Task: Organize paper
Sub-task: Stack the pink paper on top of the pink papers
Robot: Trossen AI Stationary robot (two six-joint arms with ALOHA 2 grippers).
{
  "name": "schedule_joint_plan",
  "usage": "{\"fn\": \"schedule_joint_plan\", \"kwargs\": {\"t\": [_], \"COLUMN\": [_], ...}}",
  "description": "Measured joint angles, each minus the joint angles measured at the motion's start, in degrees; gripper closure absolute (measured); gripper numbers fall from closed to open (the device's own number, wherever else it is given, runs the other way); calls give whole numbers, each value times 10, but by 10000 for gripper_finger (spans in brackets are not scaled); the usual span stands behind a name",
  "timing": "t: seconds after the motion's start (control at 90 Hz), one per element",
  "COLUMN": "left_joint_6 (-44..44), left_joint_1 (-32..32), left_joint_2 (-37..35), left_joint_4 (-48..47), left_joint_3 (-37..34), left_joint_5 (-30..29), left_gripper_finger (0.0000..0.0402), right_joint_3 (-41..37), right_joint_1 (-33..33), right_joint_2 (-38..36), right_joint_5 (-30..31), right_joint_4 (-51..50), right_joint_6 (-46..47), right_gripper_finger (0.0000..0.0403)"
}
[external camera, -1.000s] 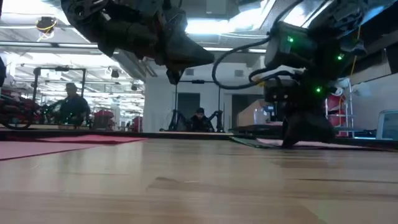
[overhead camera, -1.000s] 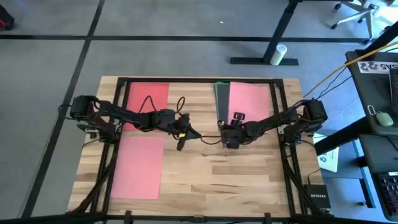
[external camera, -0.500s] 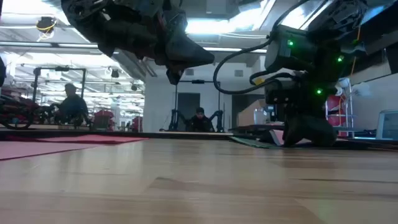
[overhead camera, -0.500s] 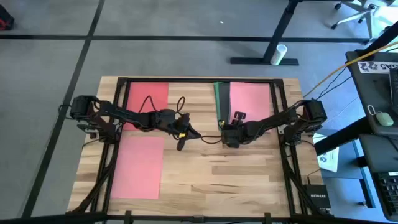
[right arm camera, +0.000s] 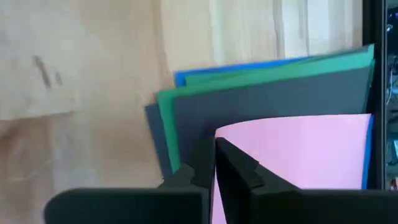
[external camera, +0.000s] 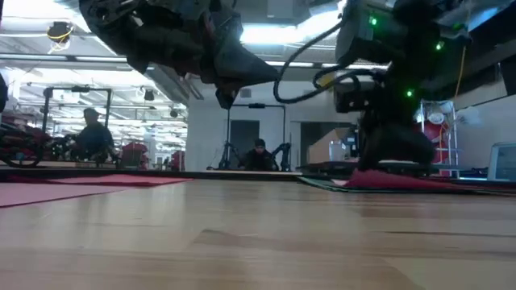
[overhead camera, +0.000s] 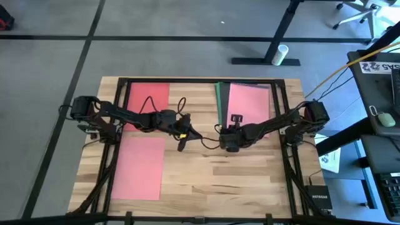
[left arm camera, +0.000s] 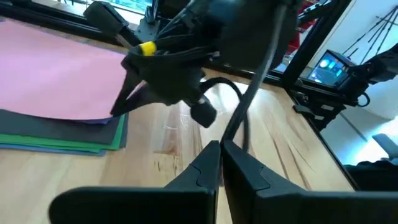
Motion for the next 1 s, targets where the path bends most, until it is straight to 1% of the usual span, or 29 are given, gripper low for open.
{"fn": "schedule_joint_plan", "kwargs": {"t": [0.167, 0.289, 0.456, 0.7, 1.0], "left_joint_6": [12, 32, 58, 119, 122], "left_joint_1": [0, 0, -9, -24, -17], "left_joint_2": [0, 0, 1, 2, 2], "left_joint_4": [-15, -55, -87, -90, -81], "left_joint_3": [0, 0, 0, 0, 0], "left_joint_5": [-6, -48, -106, -151, -168], "left_gripper_finger": [402, 402, 396, 349, 290], "right_joint_3": [26, 52, 96, 155, 210], "right_joint_1": [18, 30, 38, 38, 45], "right_joint_2": [0, 0, 0, 0, 0], "right_joint_5": [0, 0, -2, -13, -55], "right_joint_4": [-12, -17, -29, -47, -42], "right_joint_6": [0, 0, -3, -9, -22], "right_gripper_finger": [403, 403, 403, 403, 403]}}
